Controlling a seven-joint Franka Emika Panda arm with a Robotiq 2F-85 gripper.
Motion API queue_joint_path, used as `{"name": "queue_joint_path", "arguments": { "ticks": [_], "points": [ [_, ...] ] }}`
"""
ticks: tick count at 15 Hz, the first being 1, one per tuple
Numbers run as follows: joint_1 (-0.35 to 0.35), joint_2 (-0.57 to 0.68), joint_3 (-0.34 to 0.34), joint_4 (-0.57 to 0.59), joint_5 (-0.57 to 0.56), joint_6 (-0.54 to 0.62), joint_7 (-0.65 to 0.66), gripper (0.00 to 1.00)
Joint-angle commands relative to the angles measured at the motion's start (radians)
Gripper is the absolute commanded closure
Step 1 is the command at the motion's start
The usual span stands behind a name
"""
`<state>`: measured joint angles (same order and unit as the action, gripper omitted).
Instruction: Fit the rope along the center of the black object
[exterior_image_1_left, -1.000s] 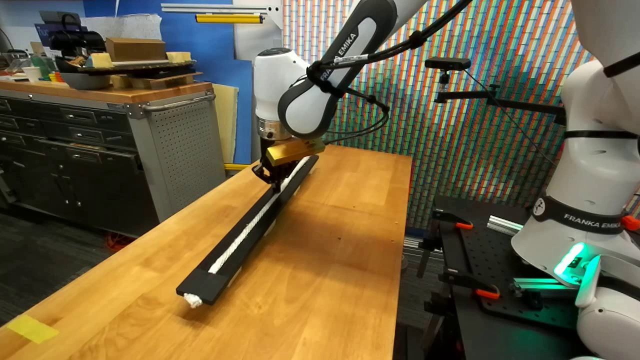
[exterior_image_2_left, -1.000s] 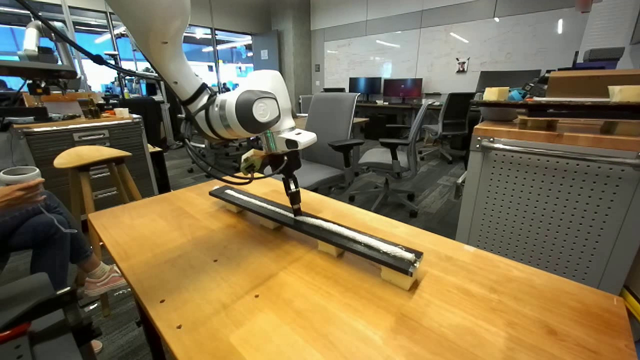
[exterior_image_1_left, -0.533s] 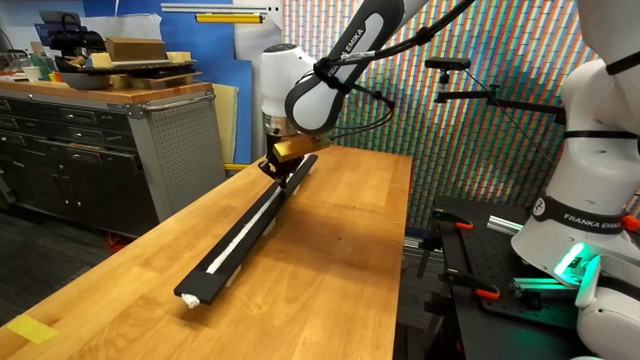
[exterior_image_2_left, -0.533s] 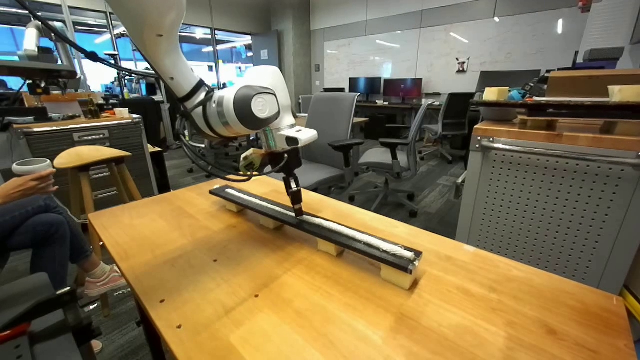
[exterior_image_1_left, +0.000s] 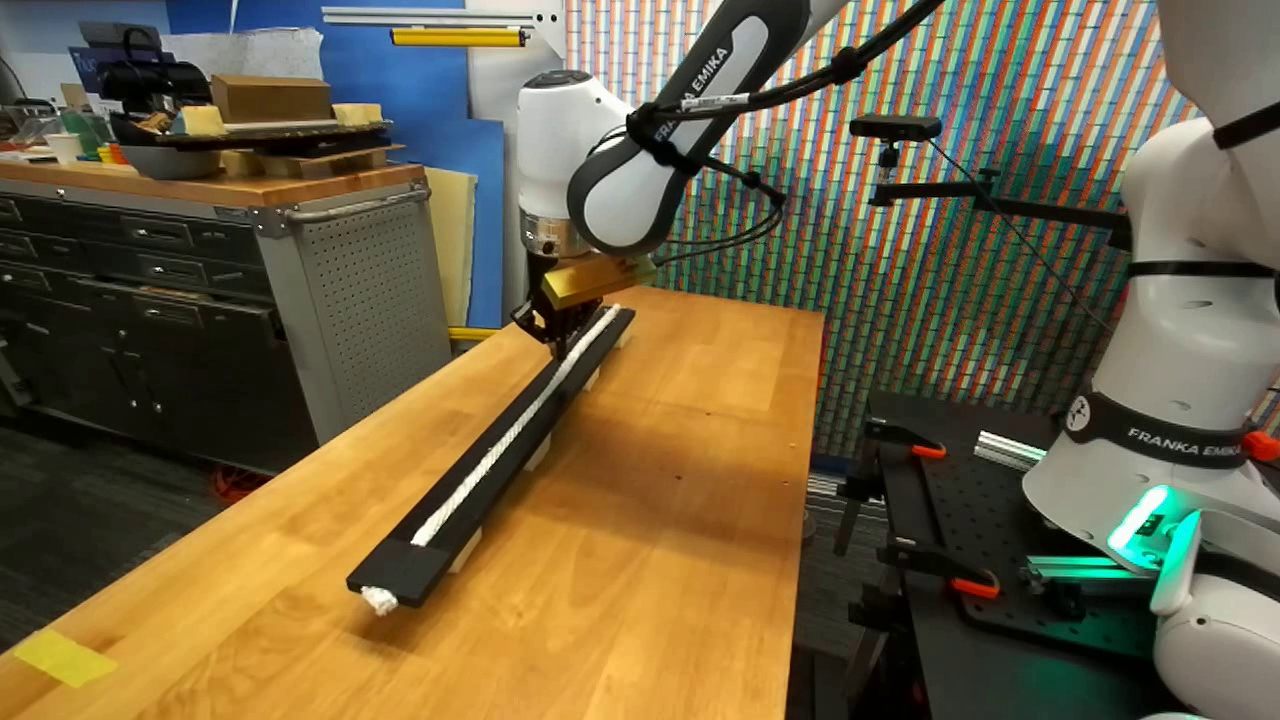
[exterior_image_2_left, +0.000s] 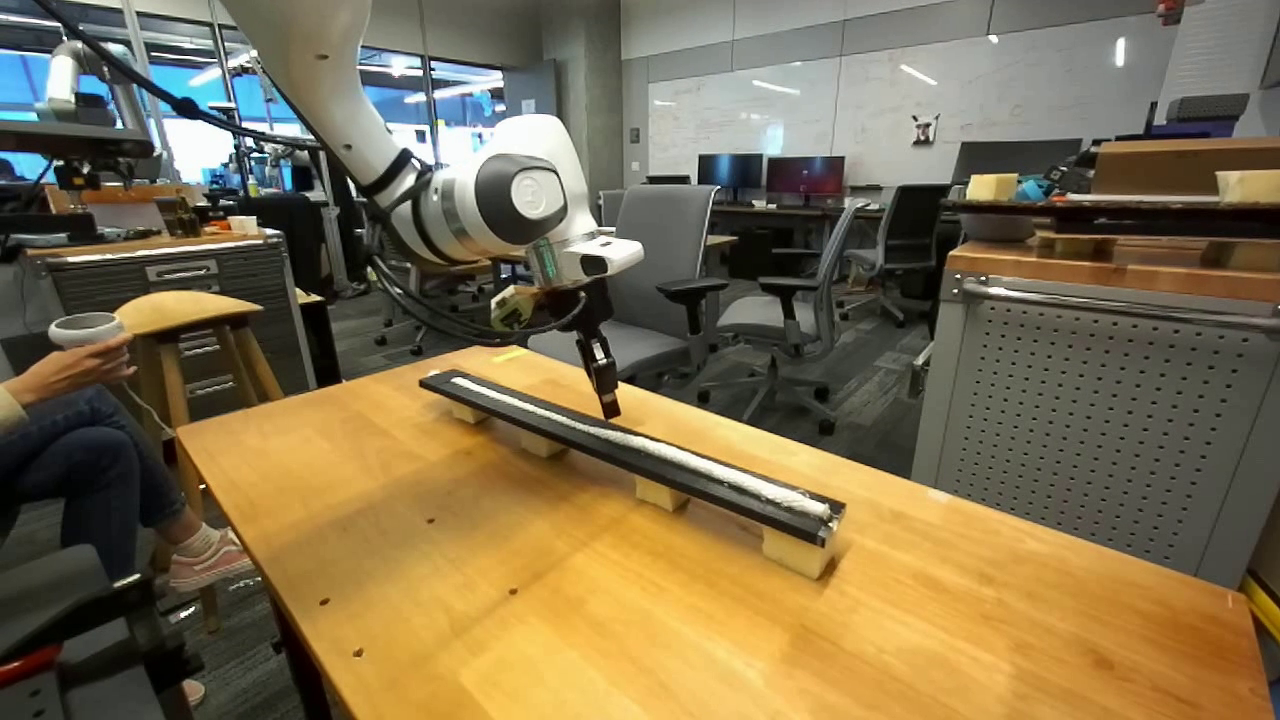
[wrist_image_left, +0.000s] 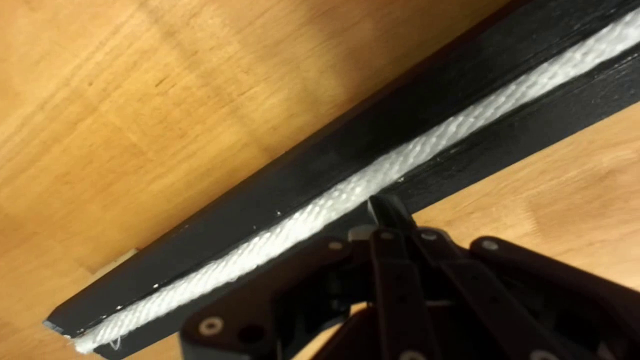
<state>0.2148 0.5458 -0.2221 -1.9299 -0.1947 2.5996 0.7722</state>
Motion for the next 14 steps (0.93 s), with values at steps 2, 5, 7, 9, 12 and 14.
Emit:
{"name": "queue_joint_path", "arguments": {
  "ticks": [2,5,7,9,12,14],
  "points": [
    [0.001,0.003,0.002,0.032,-0.013,-0.024,-0.009,1.00],
    [-0.012,0.028,0.010,0.046,0.000,-0.023,-0.021,1.00],
    [-0.021,0.049,0.014,0.055,0.009,-0.024,-0.030,1.00],
    [-0.030,0.072,0.019,0.064,0.020,-0.026,-0.040,1.00],
    [-0.043,0.110,0.026,0.089,0.033,-0.030,-0.056,1.00],
    [-0.050,0.114,0.031,0.098,0.045,-0.044,-0.066,1.00]
  ]
}}
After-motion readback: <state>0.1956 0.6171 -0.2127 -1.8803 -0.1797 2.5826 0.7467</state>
